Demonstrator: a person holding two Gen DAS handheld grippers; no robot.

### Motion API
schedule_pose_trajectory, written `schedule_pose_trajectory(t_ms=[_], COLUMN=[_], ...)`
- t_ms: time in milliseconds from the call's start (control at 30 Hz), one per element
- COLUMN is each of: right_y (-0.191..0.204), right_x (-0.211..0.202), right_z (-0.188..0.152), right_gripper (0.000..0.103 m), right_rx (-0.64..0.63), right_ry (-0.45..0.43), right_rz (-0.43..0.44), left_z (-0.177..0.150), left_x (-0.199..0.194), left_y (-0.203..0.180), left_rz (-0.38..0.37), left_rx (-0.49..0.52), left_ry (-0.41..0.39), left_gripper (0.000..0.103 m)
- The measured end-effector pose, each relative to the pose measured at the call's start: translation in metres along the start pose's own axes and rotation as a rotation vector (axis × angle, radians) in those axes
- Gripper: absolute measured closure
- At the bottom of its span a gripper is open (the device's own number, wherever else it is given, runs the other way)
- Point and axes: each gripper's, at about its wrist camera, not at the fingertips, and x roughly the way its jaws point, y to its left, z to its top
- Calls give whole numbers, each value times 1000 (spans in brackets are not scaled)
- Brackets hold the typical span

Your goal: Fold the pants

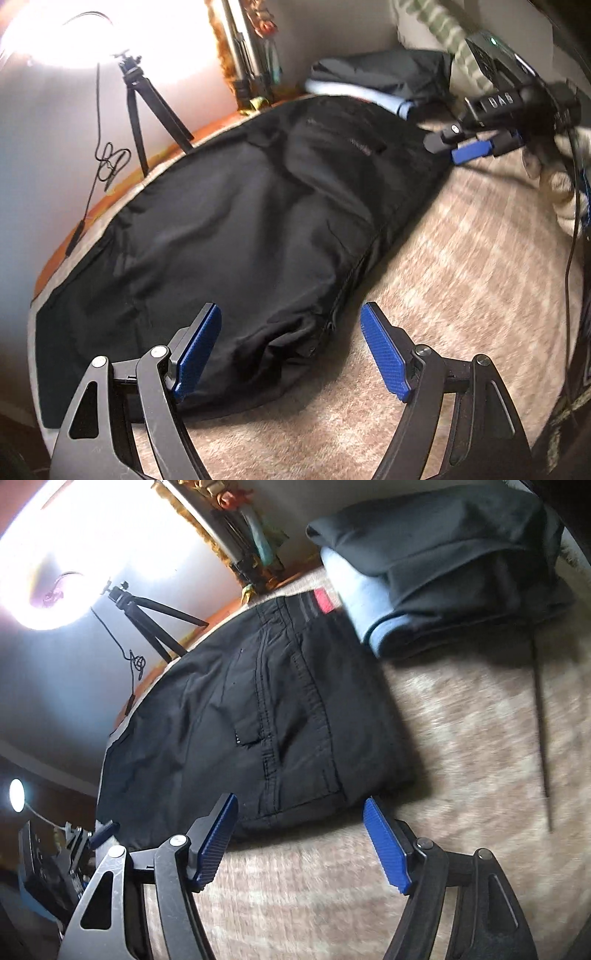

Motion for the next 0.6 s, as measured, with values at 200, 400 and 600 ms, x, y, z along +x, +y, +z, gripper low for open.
schedule_pose_trajectory(t_ms=[200,400,600], right_y=[-8,-10,-8], right_x=[0,-12,-5], right_z=[-3,-35,-21], right_gripper=[33,42,31], right_rx=[124,175,215], right_ry=[-89,-193,-199], right_rz=[47,22,78], left_z=[-9,-6,-2], left_x=[14,15,14], left_y=[-3,3,17], left_rz=[6,-40,-113], left_rx=[-2,-26,-107], left_ry=[-3,-16,-28], left_gripper=[25,75,84])
